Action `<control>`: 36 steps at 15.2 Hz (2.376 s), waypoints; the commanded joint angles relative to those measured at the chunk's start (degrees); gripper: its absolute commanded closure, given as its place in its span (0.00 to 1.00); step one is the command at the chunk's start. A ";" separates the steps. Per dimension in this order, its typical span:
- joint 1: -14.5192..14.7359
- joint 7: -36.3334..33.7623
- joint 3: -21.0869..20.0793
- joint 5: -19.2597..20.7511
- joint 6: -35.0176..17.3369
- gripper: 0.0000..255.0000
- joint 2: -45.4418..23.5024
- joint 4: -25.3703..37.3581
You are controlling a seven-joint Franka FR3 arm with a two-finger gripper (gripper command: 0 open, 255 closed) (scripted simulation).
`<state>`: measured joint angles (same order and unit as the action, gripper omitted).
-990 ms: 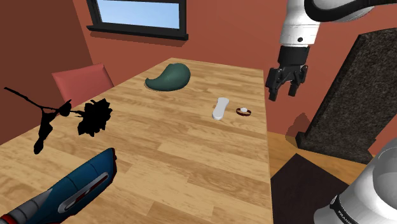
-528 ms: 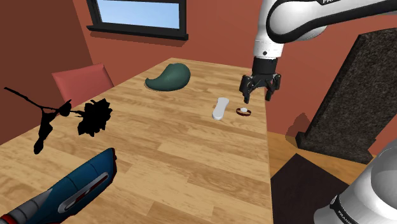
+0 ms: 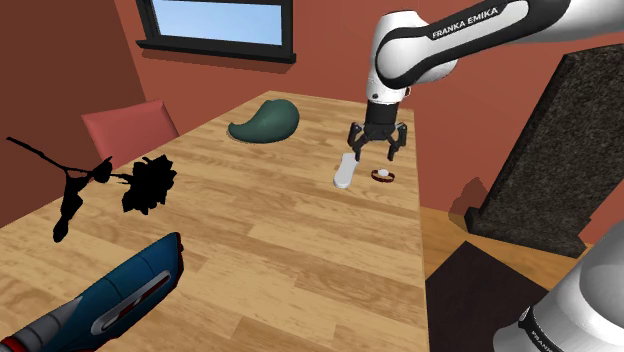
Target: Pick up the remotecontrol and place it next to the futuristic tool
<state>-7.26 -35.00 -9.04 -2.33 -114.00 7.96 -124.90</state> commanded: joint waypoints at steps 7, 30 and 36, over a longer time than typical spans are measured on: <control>-0.98 -11.79 0.79 4.15 -5.89 0.00 -16.89 12.58; -0.86 -17.05 2.48 6.27 -11.97 1.00 -27.51 17.83; -0.86 -17.05 2.48 6.27 -11.97 1.00 -27.51 17.84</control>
<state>-8.13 -52.05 -6.56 3.93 -125.98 -19.56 -107.06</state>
